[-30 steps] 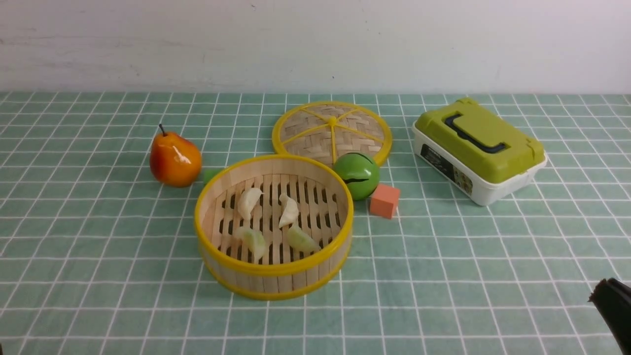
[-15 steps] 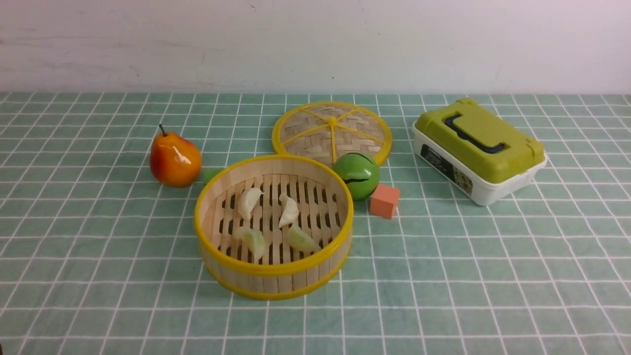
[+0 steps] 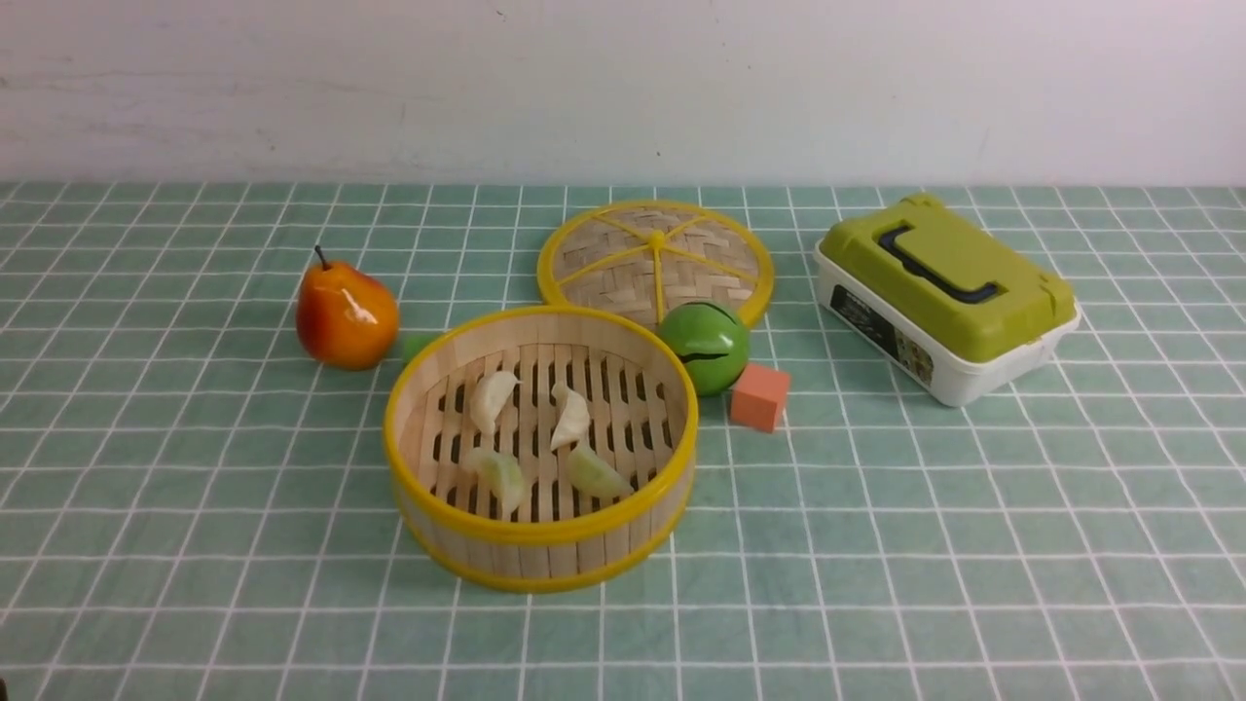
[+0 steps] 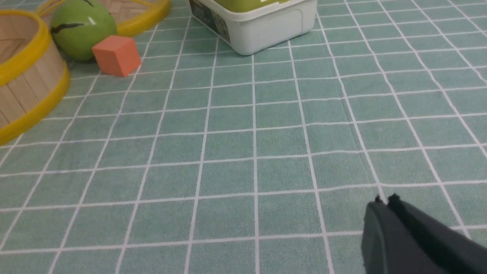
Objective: Put the dumplings into the steamer on the table with the blue tablecloth.
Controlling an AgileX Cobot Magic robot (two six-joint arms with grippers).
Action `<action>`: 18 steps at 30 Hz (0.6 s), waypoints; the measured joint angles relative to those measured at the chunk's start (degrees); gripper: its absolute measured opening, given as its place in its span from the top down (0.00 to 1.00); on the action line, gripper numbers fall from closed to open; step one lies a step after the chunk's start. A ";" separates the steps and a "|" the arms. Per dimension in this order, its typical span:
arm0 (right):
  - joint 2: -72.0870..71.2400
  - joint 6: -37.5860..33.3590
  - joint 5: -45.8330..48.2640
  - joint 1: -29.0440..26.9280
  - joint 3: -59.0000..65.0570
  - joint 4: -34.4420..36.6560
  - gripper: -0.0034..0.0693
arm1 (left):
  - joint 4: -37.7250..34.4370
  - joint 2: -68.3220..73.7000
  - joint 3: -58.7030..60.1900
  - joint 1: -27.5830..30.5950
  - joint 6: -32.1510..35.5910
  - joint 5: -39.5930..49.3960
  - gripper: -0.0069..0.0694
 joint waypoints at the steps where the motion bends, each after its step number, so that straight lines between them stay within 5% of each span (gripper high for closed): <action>1: 0.00 0.01 0.00 0.00 0.00 0.02 0.95 | 0.00 0.00 0.00 0.00 0.00 0.00 0.79; 18: 0.00 0.01 0.07 0.00 0.00 0.27 0.92 | 0.00 0.00 0.00 0.00 0.00 0.00 0.78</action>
